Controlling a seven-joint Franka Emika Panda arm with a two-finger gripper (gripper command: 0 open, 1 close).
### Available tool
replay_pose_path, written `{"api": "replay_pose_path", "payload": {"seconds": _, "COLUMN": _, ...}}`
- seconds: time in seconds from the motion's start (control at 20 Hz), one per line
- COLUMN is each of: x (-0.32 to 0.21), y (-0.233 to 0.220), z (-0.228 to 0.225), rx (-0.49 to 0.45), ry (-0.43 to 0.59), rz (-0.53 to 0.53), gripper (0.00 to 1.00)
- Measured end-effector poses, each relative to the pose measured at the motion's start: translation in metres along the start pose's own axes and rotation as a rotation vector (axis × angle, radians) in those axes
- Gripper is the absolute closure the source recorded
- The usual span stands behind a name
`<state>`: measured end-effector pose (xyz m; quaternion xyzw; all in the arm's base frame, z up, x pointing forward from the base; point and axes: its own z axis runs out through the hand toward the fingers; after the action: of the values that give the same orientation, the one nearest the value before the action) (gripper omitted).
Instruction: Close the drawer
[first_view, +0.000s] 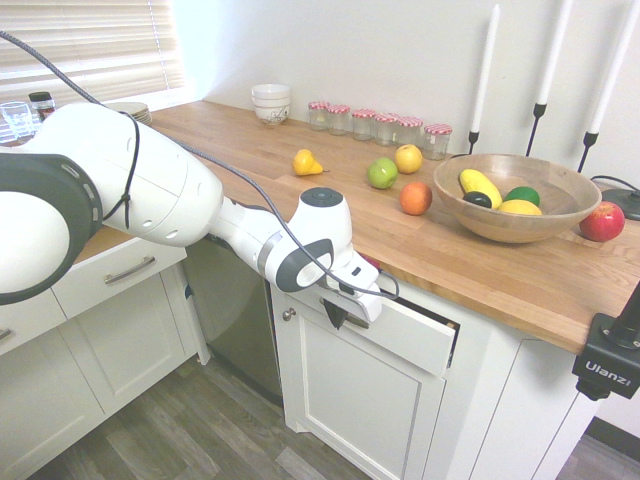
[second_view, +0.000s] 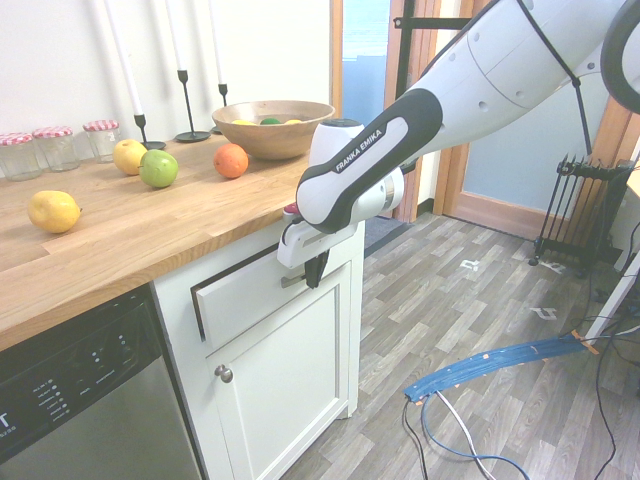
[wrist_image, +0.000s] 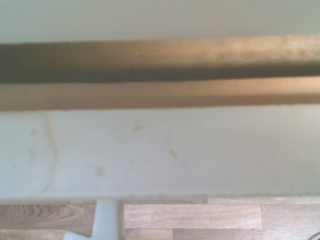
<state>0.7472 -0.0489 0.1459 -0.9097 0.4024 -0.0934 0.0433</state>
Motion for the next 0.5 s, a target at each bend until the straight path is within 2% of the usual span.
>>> {"api": "replay_pose_path", "payload": {"seconds": 0.3, "x": 0.005, "y": 0.006, "z": 0.002, "rx": -0.019, "ry": -0.022, "rz": 0.018, "gripper": 1.00}}
{"api": "replay_pose_path", "payload": {"seconds": 0.5, "x": -0.008, "y": 0.025, "z": 0.003, "rx": -0.085, "ry": -0.110, "rz": 0.023, "gripper": 1.00}}
